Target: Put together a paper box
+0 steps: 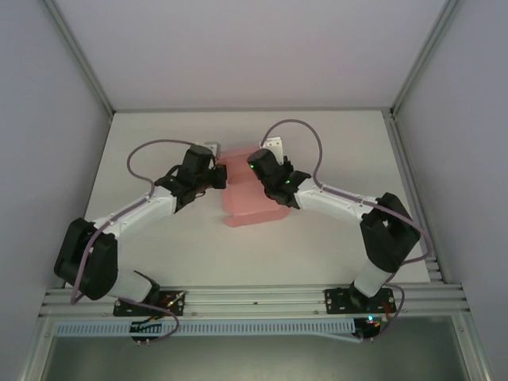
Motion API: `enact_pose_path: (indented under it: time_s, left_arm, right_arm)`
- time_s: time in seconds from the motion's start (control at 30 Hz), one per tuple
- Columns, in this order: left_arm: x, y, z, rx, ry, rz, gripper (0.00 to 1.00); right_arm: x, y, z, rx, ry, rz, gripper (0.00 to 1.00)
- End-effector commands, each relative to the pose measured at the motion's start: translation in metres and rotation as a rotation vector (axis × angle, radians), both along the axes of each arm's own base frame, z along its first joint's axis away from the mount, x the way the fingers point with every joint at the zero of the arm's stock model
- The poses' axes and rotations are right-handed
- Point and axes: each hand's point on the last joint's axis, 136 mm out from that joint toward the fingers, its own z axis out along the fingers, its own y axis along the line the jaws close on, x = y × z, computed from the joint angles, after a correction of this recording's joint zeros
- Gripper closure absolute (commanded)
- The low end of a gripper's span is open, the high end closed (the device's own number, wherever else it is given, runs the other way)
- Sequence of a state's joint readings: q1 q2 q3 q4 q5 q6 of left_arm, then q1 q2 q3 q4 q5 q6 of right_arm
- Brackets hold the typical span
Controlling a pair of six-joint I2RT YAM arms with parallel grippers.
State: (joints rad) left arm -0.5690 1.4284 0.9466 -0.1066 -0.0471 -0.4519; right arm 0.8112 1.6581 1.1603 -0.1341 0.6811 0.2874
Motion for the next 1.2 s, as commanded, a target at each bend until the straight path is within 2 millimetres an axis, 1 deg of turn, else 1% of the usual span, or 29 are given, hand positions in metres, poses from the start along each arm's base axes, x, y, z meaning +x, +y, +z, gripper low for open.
enact_pose_path:
  time_s: [0.0, 0.03, 0.07, 0.1, 0.13, 0.17, 0.2, 0.27, 0.3, 0.33, 0.4, 0.43, 0.53, 0.6, 0.67, 0.77, 0.8, 0.87, 0.9, 1.0, 1.07, 1.1, 1.17]
  left_arm:
    - [0.006, 0.040, -0.003, 0.096, 0.001, 0.112, 1.00]
    - [0.007, 0.036, -0.001, 0.093, 0.001, 0.104, 1.00]
    - [0.008, 0.035, -0.001, 0.094, 0.004, 0.102, 1.00]
    - [0.008, 0.033, -0.001, 0.089, 0.006, 0.098, 1.00]
    - [0.008, 0.032, -0.001, 0.086, 0.008, 0.096, 1.00]
    - [0.008, 0.032, -0.003, 0.087, 0.010, 0.097, 1.00]
    - [0.009, 0.031, -0.002, 0.083, 0.008, 0.097, 1.00]
    - [0.009, 0.031, -0.001, 0.084, 0.007, 0.093, 1.00]
    - [0.009, 0.031, -0.001, 0.087, 0.006, 0.094, 1.00]
    - [0.010, 0.031, 0.000, 0.090, 0.001, 0.088, 1.00]
    - [0.012, 0.029, 0.001, 0.115, -0.015, 0.060, 1.00]
    - [0.013, 0.027, 0.001, 0.134, -0.021, 0.028, 1.00]
    - [0.013, 0.010, 0.006, 0.198, -0.045, -0.138, 1.00]
    - [0.016, 0.004, 0.015, 0.238, -0.095, -0.223, 1.00]
    - [0.018, 0.004, 0.026, 0.306, -0.150, -0.293, 1.00]
    - [0.014, 0.000, 0.034, 0.452, -0.226, -0.470, 1.00]
    - [0.008, -0.003, 0.033, 0.489, -0.233, -0.550, 1.00]
    - [-0.005, -0.010, 0.031, 0.566, -0.246, -0.716, 1.00]
    - [-0.008, -0.010, 0.031, 0.610, -0.246, -0.766, 1.00]
    - [-0.005, -0.011, 0.041, 0.727, -0.246, -0.826, 1.00]
    - [-0.014, -0.015, 0.041, 0.792, -0.229, -0.913, 1.00]
    - [-0.016, -0.018, 0.038, 0.834, -0.226, -0.950, 1.00]
    - [-0.020, -0.024, 0.028, 0.959, -0.211, -1.014, 1.00]
  right_arm:
    - [0.011, -0.015, 0.012, 0.023, -0.044, 0.095, 0.57]
    - [0.007, -0.001, 0.016, 0.085, -0.054, 0.160, 0.51]
    - [0.003, 0.012, 0.023, 0.155, -0.068, 0.227, 0.48]
    - [-0.003, 0.026, 0.028, 0.211, -0.078, 0.312, 0.41]
    - [-0.010, 0.037, 0.036, 0.259, -0.090, 0.376, 0.35]
    - [-0.016, 0.045, 0.041, 0.296, -0.095, 0.431, 0.31]
    - [-0.024, 0.053, 0.047, 0.327, -0.099, 0.498, 0.25]
    - [-0.038, 0.062, 0.055, 0.367, -0.099, 0.587, 0.14]
    - [-0.045, 0.067, 0.061, 0.385, -0.102, 0.636, 0.06]
    - [-0.052, 0.068, 0.063, 0.400, -0.101, 0.666, 0.00]
    - [-0.065, 0.070, 0.073, 0.435, -0.116, 0.725, 0.00]
    - [-0.069, 0.068, 0.079, 0.457, -0.123, 0.723, 0.00]
    - [-0.073, 0.053, 0.091, 0.500, -0.141, 0.660, 0.00]
    - [-0.070, 0.033, 0.096, 0.524, -0.136, 0.548, 0.00]
    - [-0.069, 0.011, 0.096, 0.540, -0.111, 0.441, 0.00]
    - [-0.071, -0.026, 0.084, 0.535, -0.062, 0.256, 0.00]
    - [-0.072, -0.037, 0.078, 0.538, -0.043, 0.200, 0.00]
    - [-0.081, -0.052, 0.066, 0.530, 0.003, 0.151, 0.00]
    - [-0.086, -0.058, 0.060, 0.525, 0.020, 0.132, 0.00]
    - [-0.100, -0.081, 0.043, 0.515, 0.057, 0.053, 0.00]
    - [-0.110, -0.092, 0.034, 0.525, 0.075, 0.018, 0.00]
    - [-0.113, -0.101, 0.033, 0.525, 0.063, -0.014, 0.00]
    - [-0.120, -0.110, 0.028, 0.540, 0.059, -0.034, 0.00]
